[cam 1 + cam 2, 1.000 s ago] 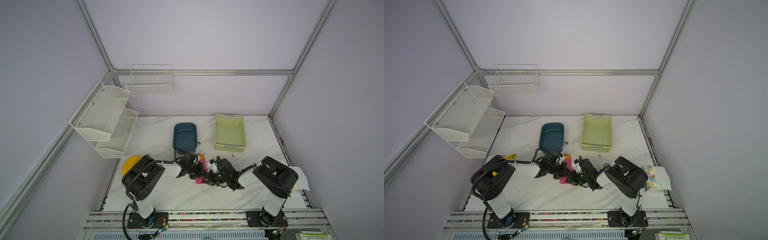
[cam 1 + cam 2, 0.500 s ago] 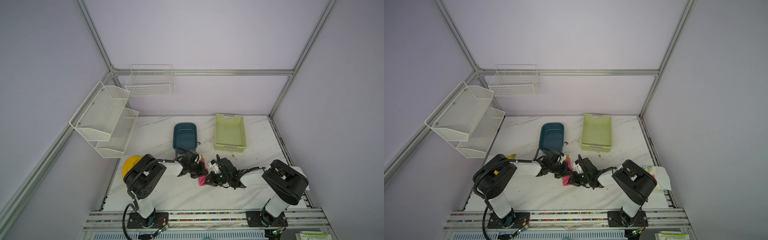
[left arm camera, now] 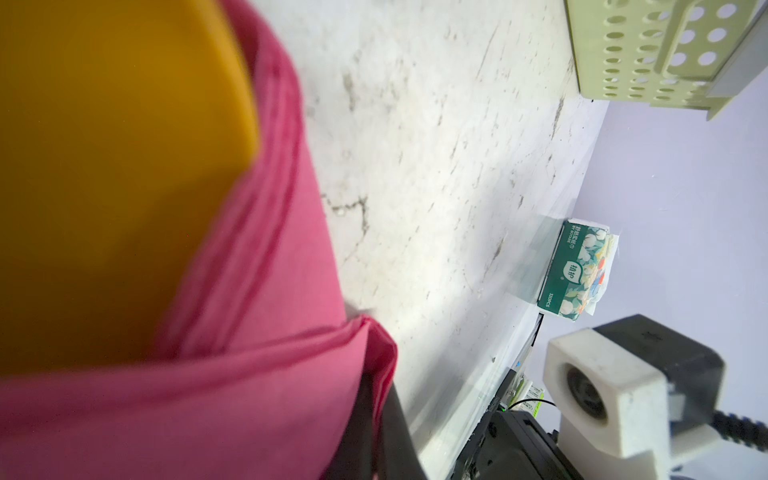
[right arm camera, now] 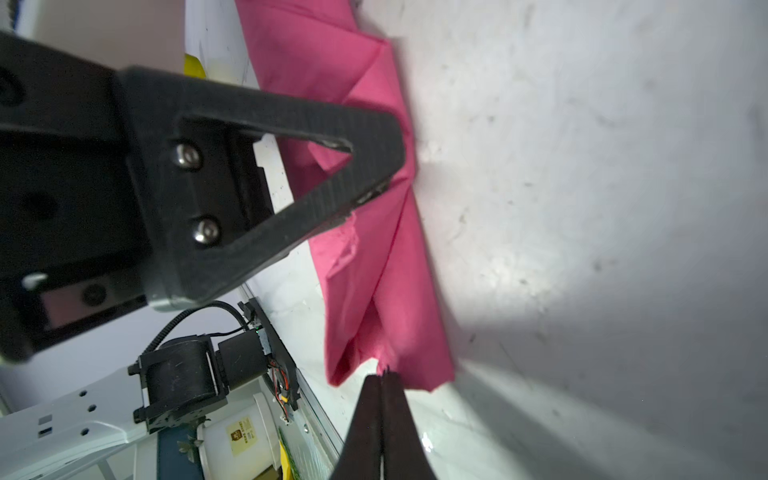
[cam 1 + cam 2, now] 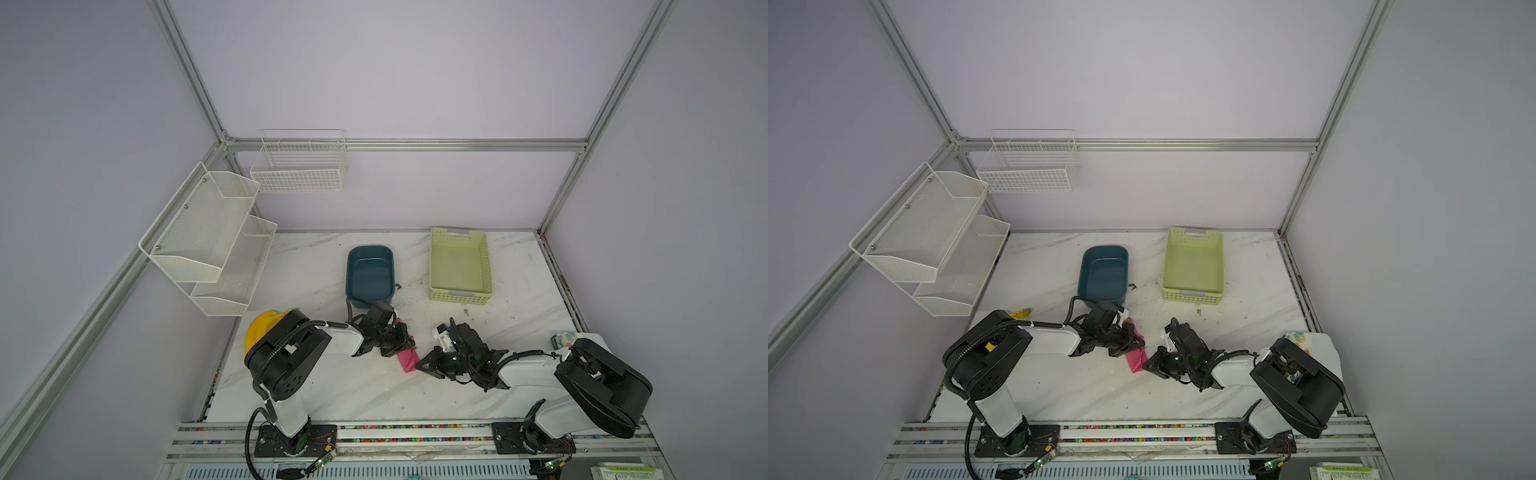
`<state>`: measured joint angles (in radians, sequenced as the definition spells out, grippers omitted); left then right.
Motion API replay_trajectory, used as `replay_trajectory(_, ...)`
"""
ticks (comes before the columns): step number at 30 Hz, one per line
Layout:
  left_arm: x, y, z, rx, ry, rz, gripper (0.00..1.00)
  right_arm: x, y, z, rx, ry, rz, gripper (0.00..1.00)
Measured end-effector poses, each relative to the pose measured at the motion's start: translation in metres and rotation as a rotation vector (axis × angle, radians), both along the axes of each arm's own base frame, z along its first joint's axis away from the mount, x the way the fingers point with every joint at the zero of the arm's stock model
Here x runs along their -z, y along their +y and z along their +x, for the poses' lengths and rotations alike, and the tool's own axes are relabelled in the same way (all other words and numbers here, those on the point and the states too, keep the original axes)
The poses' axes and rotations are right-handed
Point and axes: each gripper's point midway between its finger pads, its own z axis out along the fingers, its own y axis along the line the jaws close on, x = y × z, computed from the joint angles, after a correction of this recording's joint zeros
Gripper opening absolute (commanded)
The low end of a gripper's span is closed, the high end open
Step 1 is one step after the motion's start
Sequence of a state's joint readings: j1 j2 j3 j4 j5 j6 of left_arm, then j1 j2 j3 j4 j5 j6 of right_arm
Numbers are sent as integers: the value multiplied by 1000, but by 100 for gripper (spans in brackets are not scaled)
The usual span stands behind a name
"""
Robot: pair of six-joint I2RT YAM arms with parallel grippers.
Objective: Place the utensils on the paper napkin and roll it up
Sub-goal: 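Press the right gripper onto the napkin roll beside the left gripper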
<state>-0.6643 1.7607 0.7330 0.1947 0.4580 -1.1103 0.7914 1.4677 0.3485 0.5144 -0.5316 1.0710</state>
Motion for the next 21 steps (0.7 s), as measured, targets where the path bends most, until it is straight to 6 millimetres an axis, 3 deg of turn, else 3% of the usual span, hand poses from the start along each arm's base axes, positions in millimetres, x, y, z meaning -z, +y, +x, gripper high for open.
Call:
replay_trajectory(10, 0, 0, 0, -7, -3, -8, 0, -7, 7, 9, 72, 12, 103, 6)
replay_trajectory(21, -1, 1, 1, -17, -4, -6, 0, 9, 14, 12, 63, 38, 96, 2)
